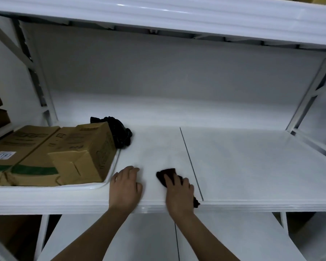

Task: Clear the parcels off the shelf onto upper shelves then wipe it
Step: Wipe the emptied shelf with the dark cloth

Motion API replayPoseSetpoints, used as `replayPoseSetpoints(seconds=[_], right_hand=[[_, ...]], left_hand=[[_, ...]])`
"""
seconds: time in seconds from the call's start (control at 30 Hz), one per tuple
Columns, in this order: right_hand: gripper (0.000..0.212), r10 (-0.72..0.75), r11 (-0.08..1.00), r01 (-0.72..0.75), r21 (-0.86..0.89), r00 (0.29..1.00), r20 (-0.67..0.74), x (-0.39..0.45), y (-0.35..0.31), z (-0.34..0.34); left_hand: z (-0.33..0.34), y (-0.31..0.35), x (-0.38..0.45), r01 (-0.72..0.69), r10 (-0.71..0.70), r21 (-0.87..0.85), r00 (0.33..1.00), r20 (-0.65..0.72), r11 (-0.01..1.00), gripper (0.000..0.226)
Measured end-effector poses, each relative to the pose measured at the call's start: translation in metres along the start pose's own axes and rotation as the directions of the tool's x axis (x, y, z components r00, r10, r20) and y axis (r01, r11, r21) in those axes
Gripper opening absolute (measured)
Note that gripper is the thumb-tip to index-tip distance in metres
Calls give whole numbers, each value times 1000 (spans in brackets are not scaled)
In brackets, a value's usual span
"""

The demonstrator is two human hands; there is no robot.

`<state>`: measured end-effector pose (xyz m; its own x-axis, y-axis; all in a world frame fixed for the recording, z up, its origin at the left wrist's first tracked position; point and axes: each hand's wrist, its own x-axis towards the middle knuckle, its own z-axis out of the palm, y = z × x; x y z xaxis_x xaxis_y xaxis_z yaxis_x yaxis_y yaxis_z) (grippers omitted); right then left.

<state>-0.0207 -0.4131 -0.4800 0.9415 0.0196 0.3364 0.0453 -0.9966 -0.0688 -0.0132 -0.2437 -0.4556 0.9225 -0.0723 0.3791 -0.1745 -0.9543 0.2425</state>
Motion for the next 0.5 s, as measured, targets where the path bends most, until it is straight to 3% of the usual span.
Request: replayPoseSetpoints(seconds=[0.07, 0.13, 0.2, 0.27, 0.33, 0.43, 0.5], right_hand=[[70, -97, 995, 98, -12, 995, 23, 3, -19, 1], [64, -167, 986, 167, -4, 986, -13, 9, -21, 2], [53, -98, 995, 98, -2, 994, -57, 16, -16, 0], [54, 72, 997, -72, -5, 995, -64, 24, -13, -5], [56, 178, 982, -175, -76, 983, 45, 32, -16, -8], [58, 149, 983, -137, -119, 983, 104, 39, -33, -2], [57, 103, 993, -102, -67, 995, 18, 42, -55, 2]], left_hand=[[-4, -11, -1, -25, 25, 14, 1000, -3, 1000, 49], [-6, -18, -4, -76, 76, 43, 997, 13, 996, 47], [-9, -24, -6, -140, 136, 72, 989, 58, 988, 46], [-12, -29, -6, -181, 172, 82, 979, 105, 980, 47], [-17, -33, -6, -183, 170, 79, 974, 147, 980, 47], [-23, -36, -5, -183, 180, 14, 975, 130, 983, 48], [-25, -42, -6, -181, 184, -47, 981, 59, 982, 47]])
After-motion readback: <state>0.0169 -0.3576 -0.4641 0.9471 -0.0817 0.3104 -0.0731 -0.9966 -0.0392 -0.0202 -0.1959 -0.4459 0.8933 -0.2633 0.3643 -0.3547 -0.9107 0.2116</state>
